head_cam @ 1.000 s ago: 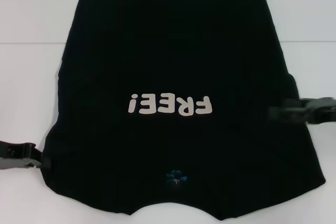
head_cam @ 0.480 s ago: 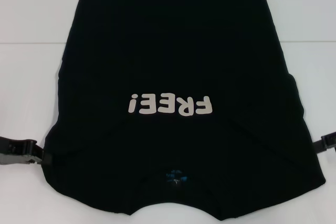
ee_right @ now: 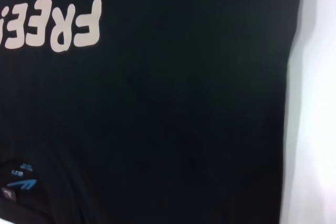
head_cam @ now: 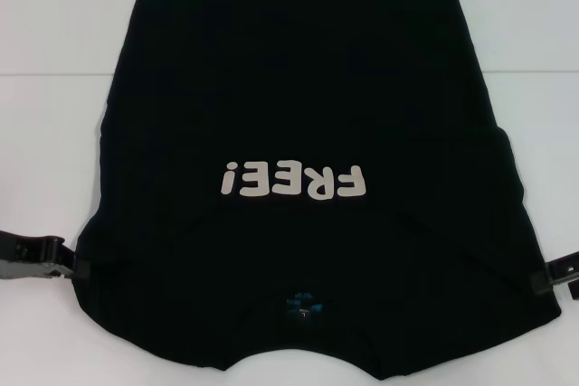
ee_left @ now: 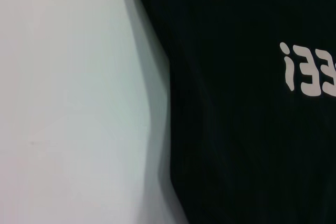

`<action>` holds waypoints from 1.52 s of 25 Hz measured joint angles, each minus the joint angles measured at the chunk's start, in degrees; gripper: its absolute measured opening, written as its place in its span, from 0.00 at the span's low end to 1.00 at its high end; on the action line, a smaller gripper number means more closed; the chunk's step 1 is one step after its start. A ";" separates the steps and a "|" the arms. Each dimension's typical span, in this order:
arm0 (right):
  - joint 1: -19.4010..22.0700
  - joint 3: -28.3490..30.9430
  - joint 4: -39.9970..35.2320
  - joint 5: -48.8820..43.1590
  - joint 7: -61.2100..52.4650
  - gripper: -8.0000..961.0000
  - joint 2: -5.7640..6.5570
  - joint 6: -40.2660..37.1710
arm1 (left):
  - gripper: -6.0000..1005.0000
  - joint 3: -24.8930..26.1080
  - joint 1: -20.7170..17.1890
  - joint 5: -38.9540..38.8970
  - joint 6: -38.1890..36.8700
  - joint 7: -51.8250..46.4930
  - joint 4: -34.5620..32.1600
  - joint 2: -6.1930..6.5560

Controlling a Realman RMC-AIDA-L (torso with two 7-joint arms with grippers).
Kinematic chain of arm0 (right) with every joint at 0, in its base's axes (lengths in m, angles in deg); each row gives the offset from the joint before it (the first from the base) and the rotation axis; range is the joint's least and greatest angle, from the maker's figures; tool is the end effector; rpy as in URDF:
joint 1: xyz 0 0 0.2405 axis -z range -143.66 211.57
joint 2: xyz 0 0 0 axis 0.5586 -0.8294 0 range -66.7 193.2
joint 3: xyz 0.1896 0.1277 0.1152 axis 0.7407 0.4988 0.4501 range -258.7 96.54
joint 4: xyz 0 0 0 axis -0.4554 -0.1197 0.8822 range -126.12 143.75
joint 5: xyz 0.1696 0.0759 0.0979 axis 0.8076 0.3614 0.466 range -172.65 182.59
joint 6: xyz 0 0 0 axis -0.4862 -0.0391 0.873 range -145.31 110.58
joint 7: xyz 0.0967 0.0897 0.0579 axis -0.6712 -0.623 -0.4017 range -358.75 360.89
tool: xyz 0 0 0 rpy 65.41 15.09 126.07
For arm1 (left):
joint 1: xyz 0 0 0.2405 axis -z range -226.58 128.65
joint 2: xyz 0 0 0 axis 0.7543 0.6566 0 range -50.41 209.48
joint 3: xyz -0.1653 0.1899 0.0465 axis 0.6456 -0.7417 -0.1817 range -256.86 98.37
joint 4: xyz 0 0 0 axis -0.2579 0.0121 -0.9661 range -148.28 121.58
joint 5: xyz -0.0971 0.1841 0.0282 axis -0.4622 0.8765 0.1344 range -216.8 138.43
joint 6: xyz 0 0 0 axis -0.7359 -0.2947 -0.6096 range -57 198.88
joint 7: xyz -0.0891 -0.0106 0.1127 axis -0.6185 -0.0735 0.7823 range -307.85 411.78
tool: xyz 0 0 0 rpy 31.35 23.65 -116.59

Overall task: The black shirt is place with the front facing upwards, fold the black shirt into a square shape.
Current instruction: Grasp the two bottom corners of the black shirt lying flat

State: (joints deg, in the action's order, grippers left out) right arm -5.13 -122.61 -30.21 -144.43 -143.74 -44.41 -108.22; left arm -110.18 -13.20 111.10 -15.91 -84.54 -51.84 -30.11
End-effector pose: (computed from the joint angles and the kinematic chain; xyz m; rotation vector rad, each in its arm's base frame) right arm 0.3121 0.3537 0.0685 -2.1974 1.8947 -0.1643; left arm -0.3372 0.3422 0.0670 -2.1552 -1.8577 -0.0377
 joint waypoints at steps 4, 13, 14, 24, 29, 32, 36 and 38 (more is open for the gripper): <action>-0.45 -0.04 1.61 -1.94 0.26 0.85 -0.72 1.76 | 0.02 0.03 0.06 -0.08 0.01 -0.08 0.00 -0.11; -0.79 -0.04 2.43 -2.60 0.93 0.85 -1.27 2.97 | 0.02 -0.01 0.16 -0.10 0.01 -0.30 0.00 -0.07; -0.83 -0.05 2.46 -2.58 0.95 0.85 -1.29 3.03 | 0.02 -0.01 0.18 -0.10 0.02 -0.30 0.00 -0.06; -1.76 -0.05 2.76 -2.62 1.12 0.86 -1.83 3.39 | 0.02 0.19 0.27 -0.09 0.11 -0.34 0.00 -0.03; -1.96 -0.60 2.75 -2.68 1.20 0.86 -2.04 3.46 | 0.02 0.25 0.27 -0.08 0.11 -0.33 0.00 -0.03; -1.96 -0.68 2.80 -2.67 1.20 0.86 -2.02 3.49 | 0.02 0.26 0.27 -0.07 0.11 -0.32 0.00 -0.03; -1.62 -0.57 2.83 -2.60 1.21 0.86 -1.68 3.36 | 0.02 0.19 0.27 -0.07 0.11 -0.31 0.00 -0.03; -1.45 -0.41 2.84 -2.60 1.21 0.85 -1.54 3.33 | 0.02 0.17 0.27 -0.07 0.11 -0.30 0.00 -0.05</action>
State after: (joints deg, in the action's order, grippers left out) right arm -6.57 -123.01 -27.38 -147.04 -142.54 -45.94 -104.90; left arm -110.01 -12.93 111.02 -15.81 -84.85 -51.84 -30.16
